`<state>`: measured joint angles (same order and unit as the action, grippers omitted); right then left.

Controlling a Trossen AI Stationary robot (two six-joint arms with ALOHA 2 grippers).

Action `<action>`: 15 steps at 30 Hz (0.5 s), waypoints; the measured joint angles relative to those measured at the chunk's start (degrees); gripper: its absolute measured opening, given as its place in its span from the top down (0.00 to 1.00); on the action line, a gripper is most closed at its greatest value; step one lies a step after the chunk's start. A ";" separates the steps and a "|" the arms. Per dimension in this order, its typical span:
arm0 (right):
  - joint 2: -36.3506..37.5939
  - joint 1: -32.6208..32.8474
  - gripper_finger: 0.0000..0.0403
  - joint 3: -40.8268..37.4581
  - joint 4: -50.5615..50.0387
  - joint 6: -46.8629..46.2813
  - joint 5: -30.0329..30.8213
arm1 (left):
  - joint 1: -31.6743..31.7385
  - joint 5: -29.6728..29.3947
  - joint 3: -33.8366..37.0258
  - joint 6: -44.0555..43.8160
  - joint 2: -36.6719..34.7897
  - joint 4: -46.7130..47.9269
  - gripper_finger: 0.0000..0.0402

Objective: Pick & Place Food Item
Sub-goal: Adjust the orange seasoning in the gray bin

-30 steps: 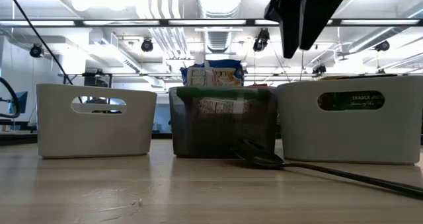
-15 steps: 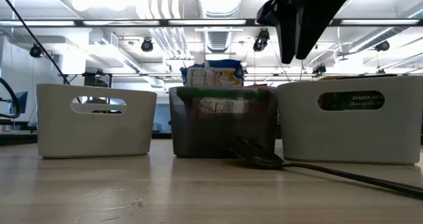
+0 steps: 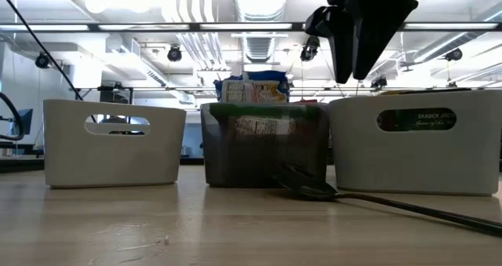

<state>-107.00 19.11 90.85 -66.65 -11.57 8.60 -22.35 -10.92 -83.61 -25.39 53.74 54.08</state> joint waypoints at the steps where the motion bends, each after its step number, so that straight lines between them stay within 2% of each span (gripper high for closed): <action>1: 0.00 0.00 0.59 0.00 0.04 0.00 0.00 | 0.00 0.00 0.00 0.00 0.00 -0.01 0.10; 15: -0.02 -0.04 0.59 -1.86 3.83 -0.68 -2.49 | 0.00 0.00 0.02 0.04 0.00 0.00 0.10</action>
<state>-107.02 19.07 88.98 -62.82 -12.25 6.11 -22.35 -10.92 -83.59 -25.34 53.74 54.08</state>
